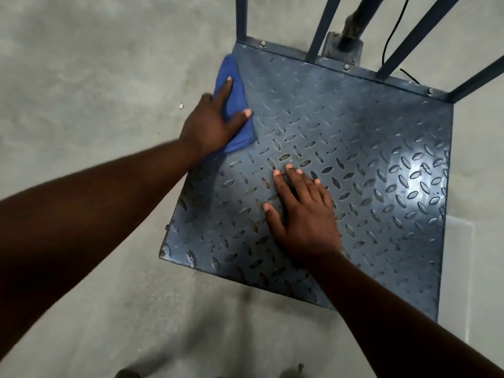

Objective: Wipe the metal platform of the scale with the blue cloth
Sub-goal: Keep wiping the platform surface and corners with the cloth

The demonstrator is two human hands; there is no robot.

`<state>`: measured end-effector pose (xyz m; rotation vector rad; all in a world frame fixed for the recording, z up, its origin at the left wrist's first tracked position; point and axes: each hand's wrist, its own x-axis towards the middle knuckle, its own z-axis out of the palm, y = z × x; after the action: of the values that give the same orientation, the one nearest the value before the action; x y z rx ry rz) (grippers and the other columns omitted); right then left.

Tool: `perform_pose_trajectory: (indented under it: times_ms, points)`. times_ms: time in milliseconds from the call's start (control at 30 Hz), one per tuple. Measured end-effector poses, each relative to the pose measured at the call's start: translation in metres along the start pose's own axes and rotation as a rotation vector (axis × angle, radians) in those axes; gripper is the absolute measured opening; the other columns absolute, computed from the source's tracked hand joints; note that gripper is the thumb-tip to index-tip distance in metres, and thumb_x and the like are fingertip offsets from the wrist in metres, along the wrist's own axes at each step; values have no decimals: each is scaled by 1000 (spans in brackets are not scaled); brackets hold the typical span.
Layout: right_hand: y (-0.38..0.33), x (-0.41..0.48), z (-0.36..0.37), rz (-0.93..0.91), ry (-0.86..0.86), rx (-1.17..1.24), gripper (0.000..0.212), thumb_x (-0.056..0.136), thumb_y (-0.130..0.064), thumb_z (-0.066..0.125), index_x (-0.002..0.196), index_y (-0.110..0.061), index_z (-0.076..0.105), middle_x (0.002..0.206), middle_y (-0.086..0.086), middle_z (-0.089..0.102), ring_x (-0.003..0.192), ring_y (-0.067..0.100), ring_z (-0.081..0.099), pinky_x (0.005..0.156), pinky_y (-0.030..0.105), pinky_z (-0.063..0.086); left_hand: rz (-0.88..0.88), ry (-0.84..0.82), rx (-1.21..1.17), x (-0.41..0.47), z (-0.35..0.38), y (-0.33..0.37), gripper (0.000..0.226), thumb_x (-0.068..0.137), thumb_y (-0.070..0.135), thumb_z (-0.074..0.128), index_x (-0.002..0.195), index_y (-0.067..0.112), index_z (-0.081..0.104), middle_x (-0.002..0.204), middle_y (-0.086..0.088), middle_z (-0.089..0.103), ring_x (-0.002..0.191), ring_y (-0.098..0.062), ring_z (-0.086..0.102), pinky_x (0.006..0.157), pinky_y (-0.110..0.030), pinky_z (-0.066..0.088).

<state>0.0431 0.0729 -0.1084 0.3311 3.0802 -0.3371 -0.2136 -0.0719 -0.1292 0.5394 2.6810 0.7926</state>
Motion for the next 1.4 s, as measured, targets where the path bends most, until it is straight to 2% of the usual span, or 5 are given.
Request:
perform_pose_trajectory:
  times_ms: [300, 633, 867, 1033, 1400]
  points:
    - [-3, 0, -1, 6, -30, -12, 69, 102, -61, 38, 162, -30, 27, 169, 1, 27, 155, 22, 24, 128, 46, 14, -26, -135, -83, -253, -2, -63, 98, 85, 84, 53, 168, 57, 8, 158, -5, 46, 131, -27, 60, 96, -43, 57]
    - [-3, -1, -2, 20, -45, -10, 69, 102, -62, 37, 163, -31, 27, 169, -1, 26, 156, 19, 22, 128, 46, 14, 70, -72, -16, -48, -12, -14, 91, 101, 66, 61, 174, 34, 16, 128, -28, 65, 116, -42, 66, 84, -33, 40]
    - [-1, 0, -1, 17, -34, 13, 69, 102, -61, 40, 162, -31, 28, 170, -2, 25, 157, 17, 20, 129, 44, 13, 20, -59, 39, 80, -21, 39, 99, 97, 68, 66, 174, 25, 21, 174, -23, 19, 159, -41, 32, 128, -38, 28]
    - [1, 1, -1, 12, -52, 13, 69, 102, -63, 37, 163, -31, 26, 170, -2, 23, 157, 18, 19, 129, 45, 13, 89, 188, 151, 47, 2, 29, 76, 104, 66, 51, 164, 19, 44, 157, -19, 39, 134, -40, 55, 110, -47, 50]
    - [3, 2, 0, 2, -28, 19, 69, 102, -61, 42, 162, -28, 32, 169, 0, 29, 156, 21, 25, 128, 45, 14, 18, -35, 1, -199, -7, -35, 74, 105, 70, 43, 169, 54, 12, 164, -4, 36, 126, -20, 60, 90, -37, 55]
